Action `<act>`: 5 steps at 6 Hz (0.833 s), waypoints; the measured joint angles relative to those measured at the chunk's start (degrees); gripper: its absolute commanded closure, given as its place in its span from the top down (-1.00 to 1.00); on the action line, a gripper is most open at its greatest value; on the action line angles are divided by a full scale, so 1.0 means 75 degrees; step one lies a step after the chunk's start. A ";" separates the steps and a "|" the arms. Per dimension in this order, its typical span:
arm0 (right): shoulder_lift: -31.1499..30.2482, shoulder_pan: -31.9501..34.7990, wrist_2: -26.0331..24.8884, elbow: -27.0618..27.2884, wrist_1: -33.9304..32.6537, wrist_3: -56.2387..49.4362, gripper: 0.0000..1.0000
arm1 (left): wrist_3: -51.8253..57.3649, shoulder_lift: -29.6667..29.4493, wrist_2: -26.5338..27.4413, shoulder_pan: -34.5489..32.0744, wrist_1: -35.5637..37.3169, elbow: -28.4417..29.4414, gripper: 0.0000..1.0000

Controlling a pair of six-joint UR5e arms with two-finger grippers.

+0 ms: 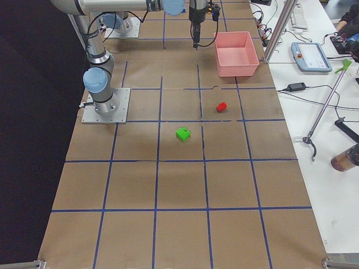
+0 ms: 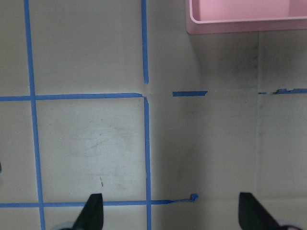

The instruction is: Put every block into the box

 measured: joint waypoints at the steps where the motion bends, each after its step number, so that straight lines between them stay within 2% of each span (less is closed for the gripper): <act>1: 0.0000 0.0000 0.0007 0.0010 0.0000 0.0000 1.00 | 0.0000 0.0002 -0.0010 -0.0002 0.0000 0.0004 0.99; 5: -0.0009 -0.0009 0.0038 0.0043 0.0089 0.0057 1.00 | 0.0009 0.0009 0.0024 -0.0021 -0.0003 0.0063 0.99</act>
